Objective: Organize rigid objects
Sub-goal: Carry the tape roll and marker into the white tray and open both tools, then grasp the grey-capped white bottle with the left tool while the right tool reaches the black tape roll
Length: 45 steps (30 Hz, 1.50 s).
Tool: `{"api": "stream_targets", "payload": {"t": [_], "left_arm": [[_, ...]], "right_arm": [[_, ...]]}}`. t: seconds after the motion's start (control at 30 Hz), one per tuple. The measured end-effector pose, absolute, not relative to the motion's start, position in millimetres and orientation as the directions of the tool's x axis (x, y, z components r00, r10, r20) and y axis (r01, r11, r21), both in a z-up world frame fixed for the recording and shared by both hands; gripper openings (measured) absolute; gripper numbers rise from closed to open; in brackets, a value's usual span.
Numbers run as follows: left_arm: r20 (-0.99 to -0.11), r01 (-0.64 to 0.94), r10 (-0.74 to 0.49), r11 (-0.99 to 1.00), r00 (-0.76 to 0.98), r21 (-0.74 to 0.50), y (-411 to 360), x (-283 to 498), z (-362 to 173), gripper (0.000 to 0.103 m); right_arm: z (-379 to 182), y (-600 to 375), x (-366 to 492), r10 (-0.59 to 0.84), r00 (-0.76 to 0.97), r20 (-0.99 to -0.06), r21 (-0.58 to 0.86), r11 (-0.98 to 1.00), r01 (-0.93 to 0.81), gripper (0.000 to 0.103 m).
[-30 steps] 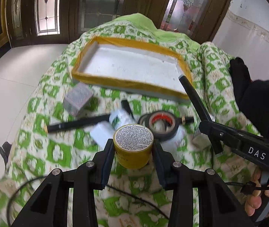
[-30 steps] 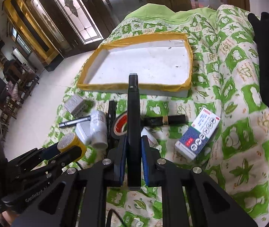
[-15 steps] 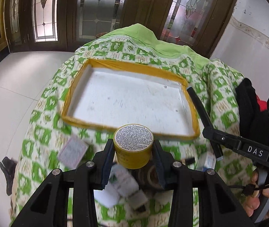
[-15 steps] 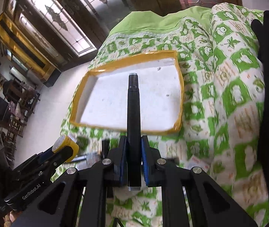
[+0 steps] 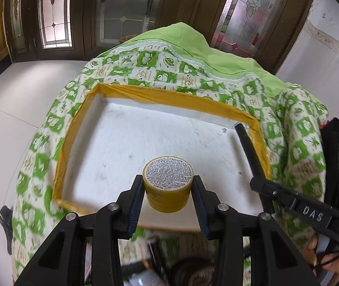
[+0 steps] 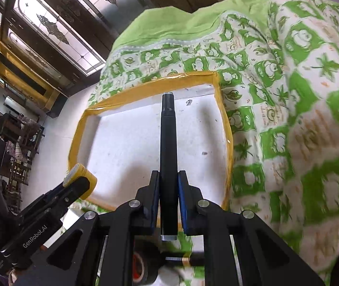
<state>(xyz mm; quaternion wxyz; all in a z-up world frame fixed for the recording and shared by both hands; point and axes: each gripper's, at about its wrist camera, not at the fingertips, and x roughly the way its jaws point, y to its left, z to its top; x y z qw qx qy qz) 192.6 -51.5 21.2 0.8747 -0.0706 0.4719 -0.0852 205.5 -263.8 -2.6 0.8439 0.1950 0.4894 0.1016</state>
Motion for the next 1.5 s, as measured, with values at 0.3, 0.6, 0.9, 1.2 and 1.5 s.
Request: {"api": "stream_targets", "payload": {"t": [0.3, 0.6, 0.9, 1.2, 1.5], "left_arm": [[-0.849, 0.077, -0.194, 0.981, 0.492, -0.18, -63.2, 221.8, -14.7, 0.042], [-0.841, 0.082, -0.209, 0.977, 0.498, -0.195, -63.3, 222.2, -21.4, 0.042], [-0.847, 0.075, -0.204, 0.978, 0.491, -0.193, -58.0, 211.9, -22.6, 0.061], [-0.825, 0.082, -0.209, 0.977, 0.525, -0.195, -40.1, 167.4, 3.1, 0.072], [-0.78, -0.002, -0.182, 0.973, 0.599, -0.229, 2.2, 66.4, 2.3, 0.08]], "right_arm": [[-27.0, -258.0, 233.0, 0.323, 0.464, -0.825, 0.383, 0.923, 0.037, 0.014], [-39.6, -256.4, 238.5, 0.264, 0.448, -0.854, 0.324, 0.944, 0.061, 0.014], [-36.8, -259.3, 228.0, 0.224, 0.492, -0.841, 0.289, 0.956, 0.059, 0.019], [-10.2, -271.7, 188.7, 0.263, 0.589, -0.764, 0.35, 0.936, 0.036, 0.055], [17.2, -279.1, 125.2, 0.251, 0.677, -0.692, 0.347, 0.938, 0.007, 0.071]]}}
